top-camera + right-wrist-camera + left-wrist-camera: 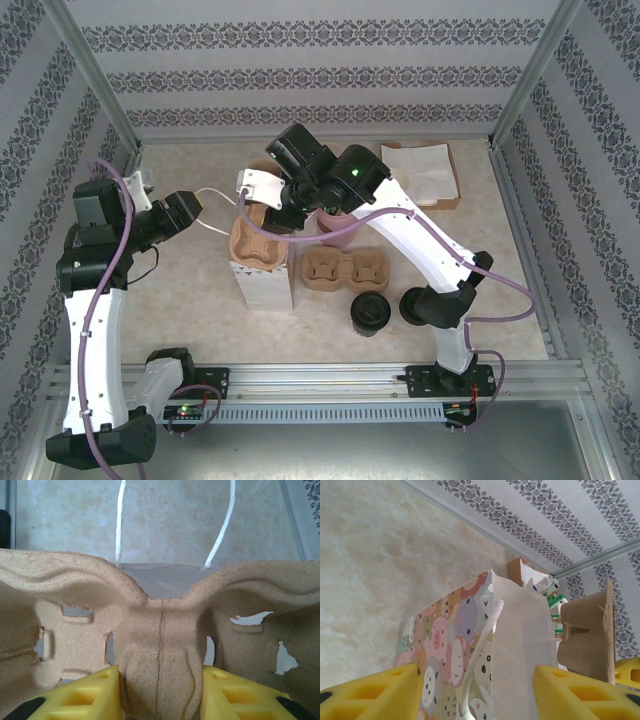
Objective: Pack the takeout coffee
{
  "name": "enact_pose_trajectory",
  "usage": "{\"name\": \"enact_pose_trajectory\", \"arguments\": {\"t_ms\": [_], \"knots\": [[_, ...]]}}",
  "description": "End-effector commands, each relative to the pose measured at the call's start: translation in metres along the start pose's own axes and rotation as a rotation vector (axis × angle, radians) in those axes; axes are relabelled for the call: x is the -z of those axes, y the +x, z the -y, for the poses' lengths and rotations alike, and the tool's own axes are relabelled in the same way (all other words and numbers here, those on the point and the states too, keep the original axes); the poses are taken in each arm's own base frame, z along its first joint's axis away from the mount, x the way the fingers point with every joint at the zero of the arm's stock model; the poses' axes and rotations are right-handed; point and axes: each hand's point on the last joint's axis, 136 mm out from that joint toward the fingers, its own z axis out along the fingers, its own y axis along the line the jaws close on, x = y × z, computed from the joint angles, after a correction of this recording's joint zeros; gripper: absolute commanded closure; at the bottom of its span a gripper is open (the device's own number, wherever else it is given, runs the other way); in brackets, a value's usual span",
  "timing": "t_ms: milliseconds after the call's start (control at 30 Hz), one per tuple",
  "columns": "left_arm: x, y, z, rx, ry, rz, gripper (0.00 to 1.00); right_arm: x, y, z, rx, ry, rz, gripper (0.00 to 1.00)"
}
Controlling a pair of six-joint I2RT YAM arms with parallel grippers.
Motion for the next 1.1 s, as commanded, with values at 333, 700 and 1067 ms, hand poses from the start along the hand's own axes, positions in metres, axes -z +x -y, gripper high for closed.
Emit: {"name": "enact_pose_trajectory", "arguments": {"t_ms": [333, 700, 1067], "knots": [[-0.008, 0.017, 0.006, -0.013, 0.047, -0.093, 0.47, -0.024, 0.001, 0.013, 0.069, 0.044, -0.049, 0.59], [-0.011, 0.018, 0.004, -0.011, 0.048, -0.1, 0.49, -0.035, 0.018, 0.013, 0.065, 0.031, -0.132, 0.59], [-0.017, 0.02, -0.001, 0.005, 0.042, -0.111, 0.5, -0.029, 0.002, 0.035, 0.071, 0.118, -0.067, 0.59]]}}
